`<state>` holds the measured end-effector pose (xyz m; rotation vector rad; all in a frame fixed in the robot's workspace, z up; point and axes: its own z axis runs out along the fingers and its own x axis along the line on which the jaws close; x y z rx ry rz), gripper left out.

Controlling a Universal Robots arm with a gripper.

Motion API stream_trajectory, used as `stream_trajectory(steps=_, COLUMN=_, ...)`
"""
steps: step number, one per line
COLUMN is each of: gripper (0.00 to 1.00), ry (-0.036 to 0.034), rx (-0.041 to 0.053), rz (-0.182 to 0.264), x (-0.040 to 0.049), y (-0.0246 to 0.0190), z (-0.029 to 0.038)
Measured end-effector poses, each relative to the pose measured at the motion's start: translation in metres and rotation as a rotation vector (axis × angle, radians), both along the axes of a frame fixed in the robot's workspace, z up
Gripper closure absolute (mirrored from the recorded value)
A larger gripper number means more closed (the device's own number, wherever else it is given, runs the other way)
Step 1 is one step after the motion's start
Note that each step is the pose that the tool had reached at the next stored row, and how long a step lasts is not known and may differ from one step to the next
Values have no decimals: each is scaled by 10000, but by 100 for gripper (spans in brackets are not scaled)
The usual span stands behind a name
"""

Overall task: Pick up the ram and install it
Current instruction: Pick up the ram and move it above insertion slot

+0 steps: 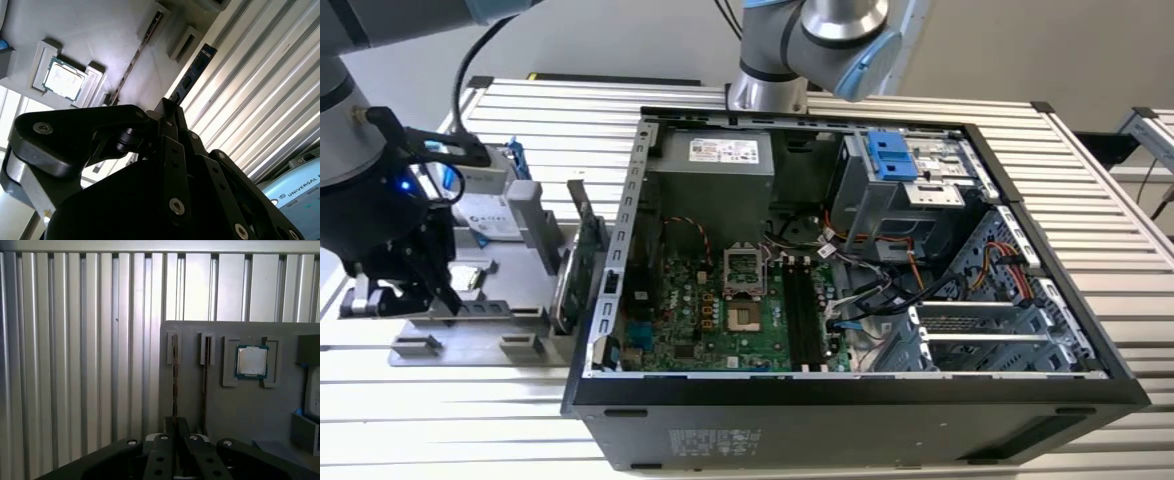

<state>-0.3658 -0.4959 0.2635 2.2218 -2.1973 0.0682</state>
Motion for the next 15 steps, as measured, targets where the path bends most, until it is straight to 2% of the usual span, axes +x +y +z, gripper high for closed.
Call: stream_trajectory(steps=15, gripper=100, ry=0, rx=0, rz=0, x=0, y=0, z=105)
